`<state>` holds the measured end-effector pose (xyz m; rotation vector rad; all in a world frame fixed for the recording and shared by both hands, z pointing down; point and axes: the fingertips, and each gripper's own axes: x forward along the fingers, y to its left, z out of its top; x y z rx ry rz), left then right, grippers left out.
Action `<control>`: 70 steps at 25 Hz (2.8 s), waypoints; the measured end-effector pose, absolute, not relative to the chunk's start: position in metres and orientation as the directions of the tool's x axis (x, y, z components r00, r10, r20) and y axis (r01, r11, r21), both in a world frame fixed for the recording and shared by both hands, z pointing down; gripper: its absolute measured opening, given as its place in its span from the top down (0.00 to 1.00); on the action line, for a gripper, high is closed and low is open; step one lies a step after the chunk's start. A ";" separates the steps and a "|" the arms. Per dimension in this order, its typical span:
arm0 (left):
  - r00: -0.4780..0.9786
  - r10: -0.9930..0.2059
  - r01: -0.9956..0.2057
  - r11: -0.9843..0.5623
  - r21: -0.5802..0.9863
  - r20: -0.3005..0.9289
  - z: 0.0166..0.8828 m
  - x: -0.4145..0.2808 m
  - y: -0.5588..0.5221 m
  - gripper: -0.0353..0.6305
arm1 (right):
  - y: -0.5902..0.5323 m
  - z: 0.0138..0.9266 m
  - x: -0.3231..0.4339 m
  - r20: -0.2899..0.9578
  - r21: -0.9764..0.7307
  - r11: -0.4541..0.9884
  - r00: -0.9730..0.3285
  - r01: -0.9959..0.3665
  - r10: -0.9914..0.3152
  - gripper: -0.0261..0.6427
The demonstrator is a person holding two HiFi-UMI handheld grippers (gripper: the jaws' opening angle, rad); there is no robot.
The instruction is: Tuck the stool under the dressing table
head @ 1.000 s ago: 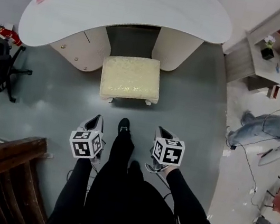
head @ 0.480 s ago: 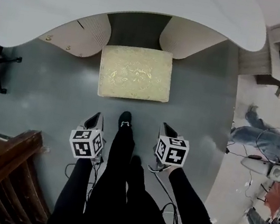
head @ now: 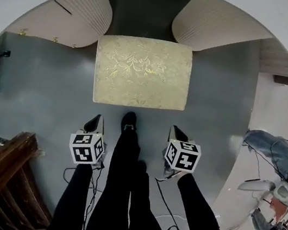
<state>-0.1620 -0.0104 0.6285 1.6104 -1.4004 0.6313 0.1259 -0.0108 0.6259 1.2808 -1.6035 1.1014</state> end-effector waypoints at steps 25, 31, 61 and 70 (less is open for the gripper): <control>0.236 -0.339 -0.959 0.073 0.275 0.911 0.747 -0.172 -0.038 0.94 | -0.055 0.730 0.124 0.971 -0.120 0.112 -0.140 -0.986 -0.193 0.95; 0.253 -0.286 -0.947 0.124 0.298 0.924 0.753 -0.165 -0.040 0.94 | -0.059 0.731 0.123 0.983 -0.097 0.119 -0.114 -0.988 -0.147 0.95; 0.274 -0.336 -0.910 0.212 0.356 0.901 0.760 -0.145 -0.043 0.94 | -0.076 0.727 0.130 0.972 -0.073 0.086 -0.090 -0.994 -0.217 0.95; 0.282 -0.358 -0.905 0.208 0.370 0.890 0.756 -0.141 -0.048 0.94 | -0.074 0.725 0.127 0.967 -0.084 0.106 -0.106 -0.991 -0.232 0.95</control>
